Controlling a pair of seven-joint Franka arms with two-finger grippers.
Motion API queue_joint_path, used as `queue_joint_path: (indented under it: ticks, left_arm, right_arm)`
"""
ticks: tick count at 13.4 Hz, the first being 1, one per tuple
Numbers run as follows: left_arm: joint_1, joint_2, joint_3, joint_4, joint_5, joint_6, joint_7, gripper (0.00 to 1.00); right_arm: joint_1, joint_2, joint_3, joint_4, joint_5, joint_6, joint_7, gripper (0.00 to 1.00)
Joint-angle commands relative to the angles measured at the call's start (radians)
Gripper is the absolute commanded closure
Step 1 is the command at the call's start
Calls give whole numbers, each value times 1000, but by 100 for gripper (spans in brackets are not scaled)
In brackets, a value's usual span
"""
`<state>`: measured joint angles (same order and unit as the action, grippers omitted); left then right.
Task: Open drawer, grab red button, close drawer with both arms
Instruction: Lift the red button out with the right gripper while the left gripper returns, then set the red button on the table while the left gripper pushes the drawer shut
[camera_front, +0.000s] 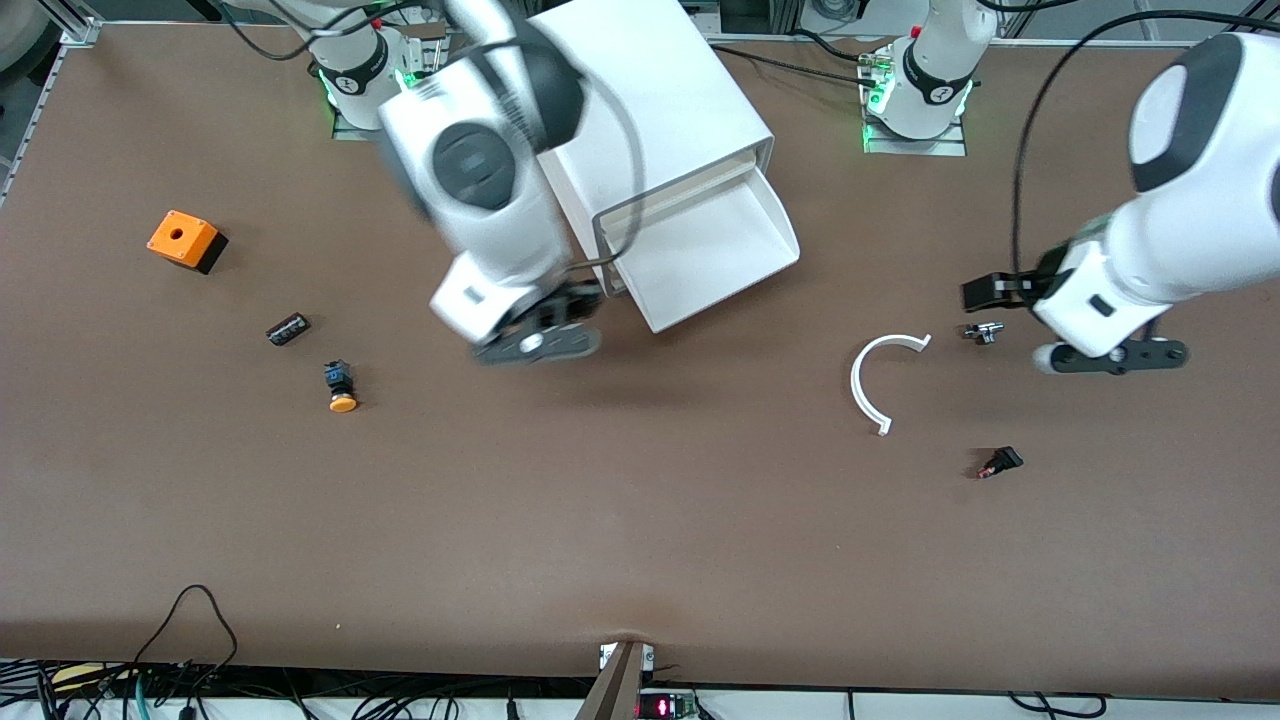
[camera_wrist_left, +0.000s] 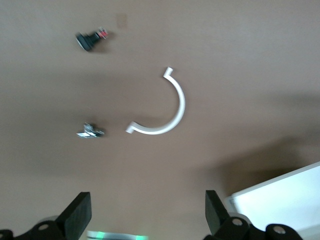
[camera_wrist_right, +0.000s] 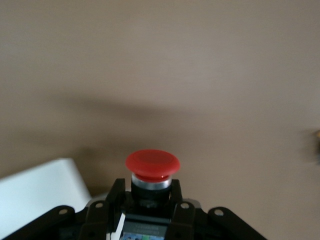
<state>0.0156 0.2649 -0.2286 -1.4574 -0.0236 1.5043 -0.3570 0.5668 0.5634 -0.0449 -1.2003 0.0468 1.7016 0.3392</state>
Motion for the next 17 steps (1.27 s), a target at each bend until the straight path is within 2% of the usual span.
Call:
queue_joint_path:
  ticks: [1,4,6,8,10,12,13,17]
  left_arm:
    - [-2,25,-85,-56,-21,104,-196,0]
    - [-2,46,-202,-213,-12,377,-386,0]
    - [-5,76,-257,-279,-2,497,-508,0]
    - [-57,112,-264,-320,1,568,-591,0]
    - [-109,137,-265,-378,101,664,-699,0]
    - [-169,157,-265,-408,200,700,-836,0]
    - [-196,163,-267,-412,224,700,-882,0]
    - [-247,165,-268,-442,228,702,-950,0]
  right_arm:
    - [-175,-39,0,-151,19,32,-298,100]
    - [-325,-36,-30,-315,7,192,-498,100]
    - [-373,-39,-82,-430,11,304,-677,100]
    - [-377,-60,-144,-525,16,384,-771,100]
    - [-392,-63,-197,-617,19,487,-871,100]
    - [-483,-41,-199,-701,24,648,-1004,100]
    - [-501,-27,-199,-714,25,682,-1023,100]
    - [-504,-1,-199,-728,96,684,-1036,100]
